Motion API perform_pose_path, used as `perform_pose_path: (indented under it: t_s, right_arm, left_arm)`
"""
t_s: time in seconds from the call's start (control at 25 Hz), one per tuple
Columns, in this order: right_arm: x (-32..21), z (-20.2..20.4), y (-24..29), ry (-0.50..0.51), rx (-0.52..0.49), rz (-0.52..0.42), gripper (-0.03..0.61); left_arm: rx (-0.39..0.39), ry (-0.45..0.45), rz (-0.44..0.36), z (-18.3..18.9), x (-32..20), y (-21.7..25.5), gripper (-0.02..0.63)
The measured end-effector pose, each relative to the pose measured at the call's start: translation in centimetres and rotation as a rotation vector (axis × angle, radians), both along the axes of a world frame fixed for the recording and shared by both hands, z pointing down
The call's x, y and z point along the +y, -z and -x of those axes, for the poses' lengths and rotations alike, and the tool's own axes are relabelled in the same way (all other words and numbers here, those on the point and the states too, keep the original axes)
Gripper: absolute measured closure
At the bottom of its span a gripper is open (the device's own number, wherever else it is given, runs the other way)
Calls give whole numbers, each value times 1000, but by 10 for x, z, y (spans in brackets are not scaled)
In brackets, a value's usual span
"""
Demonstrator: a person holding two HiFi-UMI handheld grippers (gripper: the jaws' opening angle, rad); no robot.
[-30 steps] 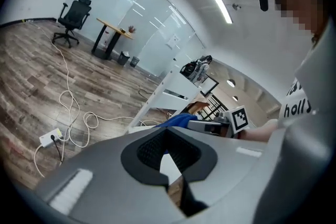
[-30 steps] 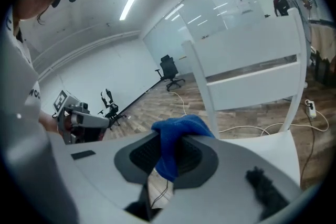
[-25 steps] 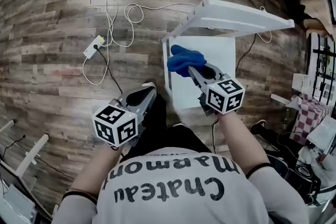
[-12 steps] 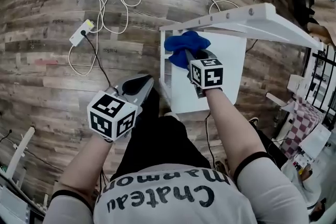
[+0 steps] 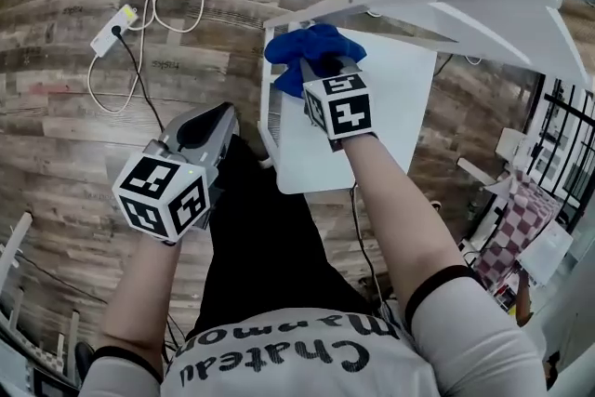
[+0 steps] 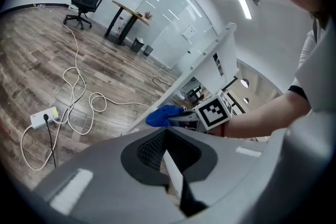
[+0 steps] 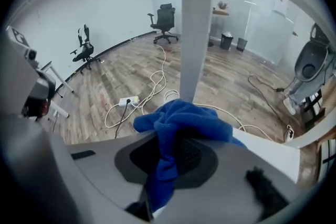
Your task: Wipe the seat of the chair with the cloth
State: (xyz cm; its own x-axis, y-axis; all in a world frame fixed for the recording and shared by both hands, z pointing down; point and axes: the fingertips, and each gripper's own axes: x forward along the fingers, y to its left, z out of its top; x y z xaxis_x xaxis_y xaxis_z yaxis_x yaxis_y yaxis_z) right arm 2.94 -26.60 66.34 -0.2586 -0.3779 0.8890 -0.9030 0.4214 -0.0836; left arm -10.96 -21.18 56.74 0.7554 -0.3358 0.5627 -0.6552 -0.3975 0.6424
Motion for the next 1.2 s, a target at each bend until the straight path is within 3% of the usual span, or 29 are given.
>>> perform_pose_path:
  t_s: [0.24, 0.48, 0.76, 0.96, 1.2]
  right_arm:
    - [10, -38, -1, -99, -85, -38, 521]
    - [22, -112, 2, -181, -113, -78, 520]
    - [31, -206, 0, -310, -103, -119, 520]
    - [40, -269, 0, -462, -85, -127, 520]
    - [45, -320, 2, -555, -41, -135, 520]
  left_arm:
    - [28, -8, 51, -47, 36, -25, 604]
    - [47, -38, 30, -89, 53, -25, 604]
    - [3, -57, 44, -102, 73, -44, 605]
    - [-35, -59, 11, -109, 79, -51, 604]
    - [9, -89, 36, -119, 80, -55, 606]
